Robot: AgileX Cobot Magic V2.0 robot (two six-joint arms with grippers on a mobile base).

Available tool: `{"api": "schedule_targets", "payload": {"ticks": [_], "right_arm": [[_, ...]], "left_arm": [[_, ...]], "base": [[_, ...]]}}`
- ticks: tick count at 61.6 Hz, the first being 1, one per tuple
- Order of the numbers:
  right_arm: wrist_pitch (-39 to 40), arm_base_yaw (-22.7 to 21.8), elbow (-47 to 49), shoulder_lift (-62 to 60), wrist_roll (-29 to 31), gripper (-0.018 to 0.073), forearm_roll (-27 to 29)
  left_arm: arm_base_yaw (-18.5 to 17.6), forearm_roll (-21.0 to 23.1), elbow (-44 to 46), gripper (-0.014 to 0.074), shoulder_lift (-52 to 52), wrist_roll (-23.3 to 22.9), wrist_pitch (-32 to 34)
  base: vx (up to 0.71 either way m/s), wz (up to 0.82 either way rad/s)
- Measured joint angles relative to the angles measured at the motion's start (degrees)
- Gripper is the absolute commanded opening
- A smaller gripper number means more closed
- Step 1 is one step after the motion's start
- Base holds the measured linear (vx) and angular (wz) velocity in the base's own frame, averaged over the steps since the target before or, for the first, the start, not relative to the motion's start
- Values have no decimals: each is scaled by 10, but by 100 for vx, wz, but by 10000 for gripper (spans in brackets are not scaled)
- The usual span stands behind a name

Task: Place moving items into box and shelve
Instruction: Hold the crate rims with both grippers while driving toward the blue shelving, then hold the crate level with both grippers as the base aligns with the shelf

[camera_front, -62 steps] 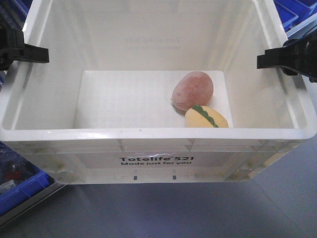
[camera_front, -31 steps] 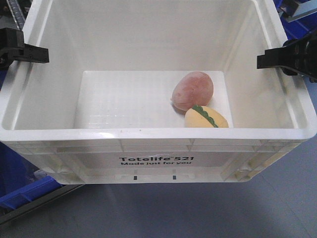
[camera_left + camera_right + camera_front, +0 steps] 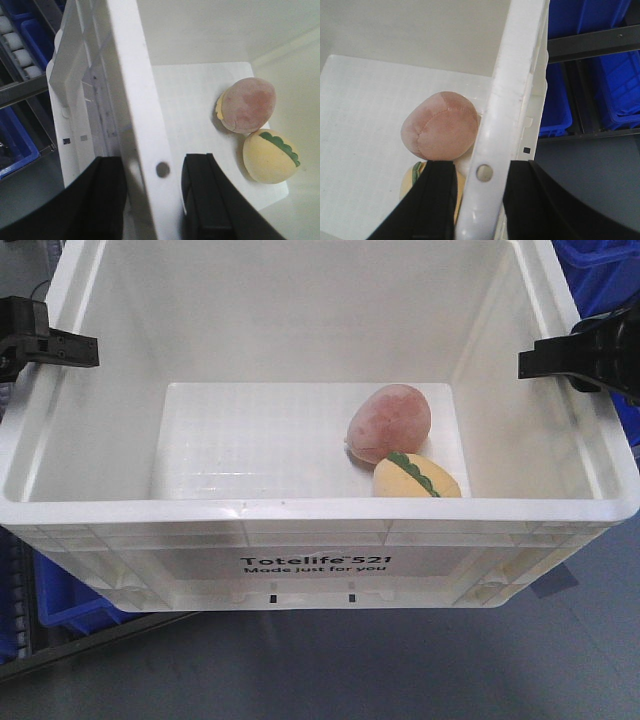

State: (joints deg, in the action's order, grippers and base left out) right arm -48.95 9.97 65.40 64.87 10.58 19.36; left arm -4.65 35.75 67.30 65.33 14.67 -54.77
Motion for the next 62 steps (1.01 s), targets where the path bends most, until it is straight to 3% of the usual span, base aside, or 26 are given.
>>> {"api": "schedule_targets", "payload": {"ticks": [62], "right_arm": [[0, 0, 0, 0, 0, -6, 0]], "left_arm": [[0, 0, 0, 3, 0, 0, 0]], "base": [[3, 29]]}}
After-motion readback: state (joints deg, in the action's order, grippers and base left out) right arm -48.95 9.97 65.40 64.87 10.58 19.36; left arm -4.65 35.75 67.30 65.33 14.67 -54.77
